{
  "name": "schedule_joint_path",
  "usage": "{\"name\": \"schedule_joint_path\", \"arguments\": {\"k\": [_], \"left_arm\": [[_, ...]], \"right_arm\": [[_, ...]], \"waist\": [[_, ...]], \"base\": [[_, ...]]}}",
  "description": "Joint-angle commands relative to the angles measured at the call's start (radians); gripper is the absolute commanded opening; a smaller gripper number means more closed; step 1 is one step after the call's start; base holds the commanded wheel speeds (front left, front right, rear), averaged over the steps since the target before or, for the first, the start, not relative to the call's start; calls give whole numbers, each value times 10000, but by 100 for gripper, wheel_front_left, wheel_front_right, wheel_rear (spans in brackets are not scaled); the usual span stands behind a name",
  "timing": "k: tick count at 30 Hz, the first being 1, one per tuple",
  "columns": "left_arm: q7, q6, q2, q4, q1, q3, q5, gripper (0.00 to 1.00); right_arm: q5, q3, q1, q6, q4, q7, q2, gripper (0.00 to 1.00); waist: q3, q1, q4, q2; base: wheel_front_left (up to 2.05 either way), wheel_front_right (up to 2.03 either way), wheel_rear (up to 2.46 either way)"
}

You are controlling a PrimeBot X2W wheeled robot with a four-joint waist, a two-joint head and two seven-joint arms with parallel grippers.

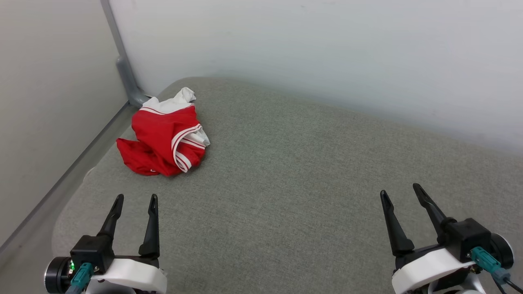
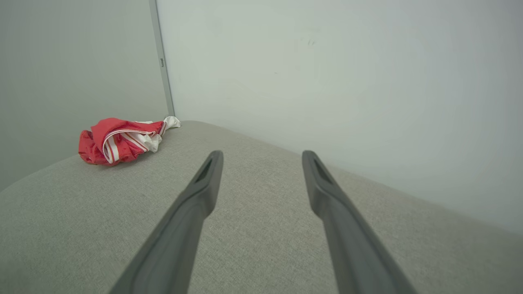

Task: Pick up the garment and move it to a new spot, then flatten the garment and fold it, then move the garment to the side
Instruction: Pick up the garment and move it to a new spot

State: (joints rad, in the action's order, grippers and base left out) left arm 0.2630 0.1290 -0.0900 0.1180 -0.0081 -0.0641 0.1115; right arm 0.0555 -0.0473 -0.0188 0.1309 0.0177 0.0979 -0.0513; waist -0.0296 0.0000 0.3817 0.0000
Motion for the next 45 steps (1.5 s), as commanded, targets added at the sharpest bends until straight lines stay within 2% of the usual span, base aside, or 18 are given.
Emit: {"name": "schedule_joint_path", "arguments": {"k": [1,9,13,19,25,30,37,41,45], "left_arm": [[26,11,-15,-34,84,-14,-1,100],[26,21,-123,28,-220,-299,121,100],[26,23,-218,197,-816,-392,399,100],[24,25,-792,1053,-2421,-316,1053,100],[-317,24,-1925,2673,-4398,198,2027,100],[-1903,12,-3226,3722,-5837,912,3231,100],[-5193,13,-5079,4932,-7476,1751,5097,100],[-6732,13,-5739,5538,-8048,2072,6046,100],[-7858,13,-6080,6126,-8335,2251,6804,100]], "right_arm": [[14,0,189,-3,-14,55,16,100],[-36,-13,295,-3,113,-23,16,100],[-259,-40,537,-3,448,-272,13,100],[-802,-67,1213,-5,984,-691,11,100],[-1078,-217,1851,-3,1233,-835,10,100],[-1136,-313,2258,-3,1279,-767,12,100],[-1180,-451,2853,-3,1276,-609,10,100],[-1160,-510,3139,-3,1170,-456,10,100],[-1120,-513,3361,-3,1088,-369,10,100]], "waist": [[4,0,76,0],[204,0,152,0],[827,0,-48,0],[2175,0,-507,0],[3299,0,-1063,0],[4066,0,-1525,0],[5185,0,-2044,0],[5685,0,-2286,0],[6104,0,-2435,0]], "base": [[0,0,0],[0,0,0],[0,0,0],[0,0,0],[0,0,0],[0,0,0],[0,0,0],[0,0,0],[0,0,0]]}}
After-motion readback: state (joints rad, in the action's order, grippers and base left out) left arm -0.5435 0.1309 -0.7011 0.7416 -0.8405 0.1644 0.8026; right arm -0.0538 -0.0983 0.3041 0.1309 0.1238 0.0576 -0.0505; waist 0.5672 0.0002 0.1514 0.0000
